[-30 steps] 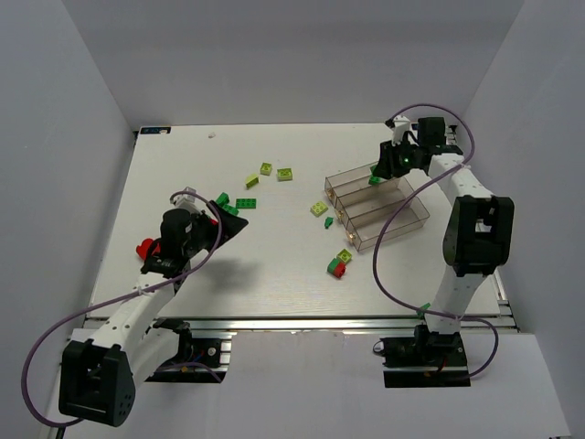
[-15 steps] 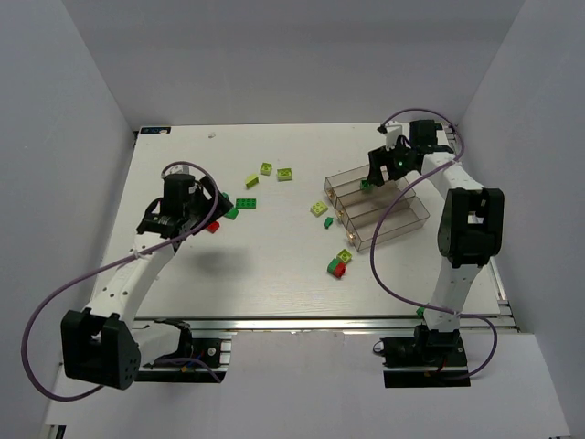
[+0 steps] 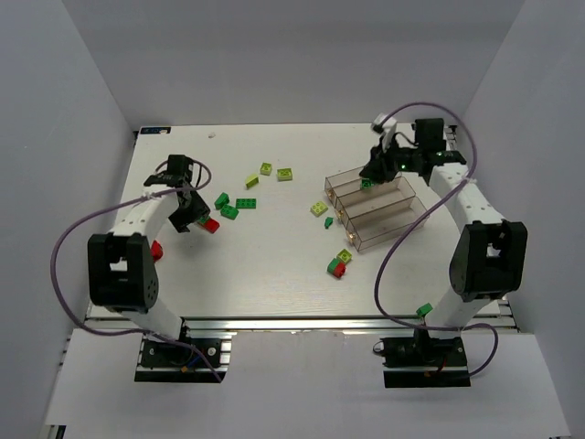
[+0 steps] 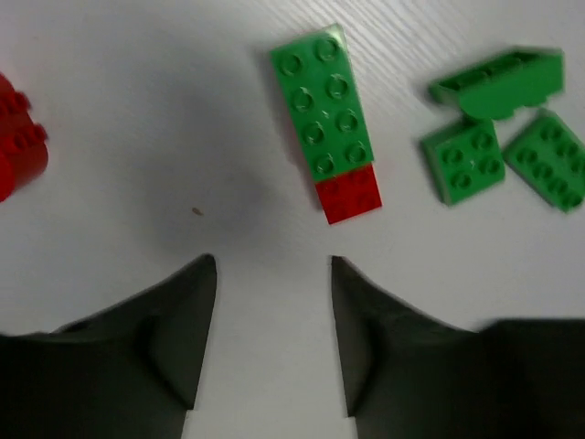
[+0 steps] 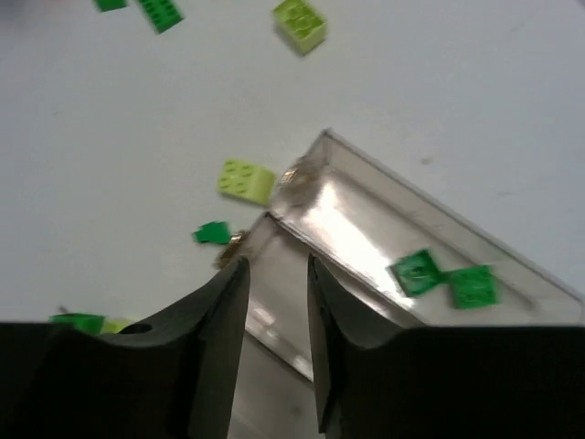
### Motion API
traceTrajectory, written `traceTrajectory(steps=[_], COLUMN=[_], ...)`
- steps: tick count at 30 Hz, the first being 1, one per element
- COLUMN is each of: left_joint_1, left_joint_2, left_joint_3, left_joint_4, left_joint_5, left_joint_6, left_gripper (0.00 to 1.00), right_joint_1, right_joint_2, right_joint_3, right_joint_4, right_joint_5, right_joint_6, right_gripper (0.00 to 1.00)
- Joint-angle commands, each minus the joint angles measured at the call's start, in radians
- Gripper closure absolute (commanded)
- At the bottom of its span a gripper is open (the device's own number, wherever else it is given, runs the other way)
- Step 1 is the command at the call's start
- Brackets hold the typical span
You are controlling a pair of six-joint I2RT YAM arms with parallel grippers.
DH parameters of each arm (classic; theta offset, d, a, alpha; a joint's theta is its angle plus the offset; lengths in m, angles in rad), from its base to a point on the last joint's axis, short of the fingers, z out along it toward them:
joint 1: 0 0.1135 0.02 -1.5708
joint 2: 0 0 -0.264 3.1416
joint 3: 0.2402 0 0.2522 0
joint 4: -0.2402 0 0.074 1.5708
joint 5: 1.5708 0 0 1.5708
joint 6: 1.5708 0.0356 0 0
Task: Sort the legos into containers by color
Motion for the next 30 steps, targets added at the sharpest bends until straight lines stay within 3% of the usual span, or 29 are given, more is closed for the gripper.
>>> traceTrajectory(steps=[1,3,5,17,30], left_joint_1=[0.038,0.053,0.056,0.064,0.072], left_joint_2=[0.087,0.139,0.2,0.412,0.385], left_joint_3=[0.115,0.155,0.201,0.422,0.283], left_joint_4=[-0.066,-0.089,-0.083,-0.091,-0.004], left_joint_5=[-0.035,-0.043,-0.038,-0.03,-0.015], left_joint_6=[0.002,0.002,0.014,0.037,-0.015], left_gripper=[0.31,0.23,0.21,0.19,0.21], right_joint_1=[0.089,0.12,0.148,0.153,0.153], right_joint_2=[-0.075,-0.105,-0.135,-0.145,-0.154], right_joint_3=[-0.119,-0.159,-0.193,-0.224,-0.247], right_joint_4=[-0.02,0.014,0.04,0.034,0.018], right_joint_5=[-0.067,-0.037,-0.023,-0.027,-0.019], right_joint_6=[-0.037,-0.04,-0.028,-0.005,-0.001], right_gripper=[0.58,0.49,0.42,0.42,0.42])
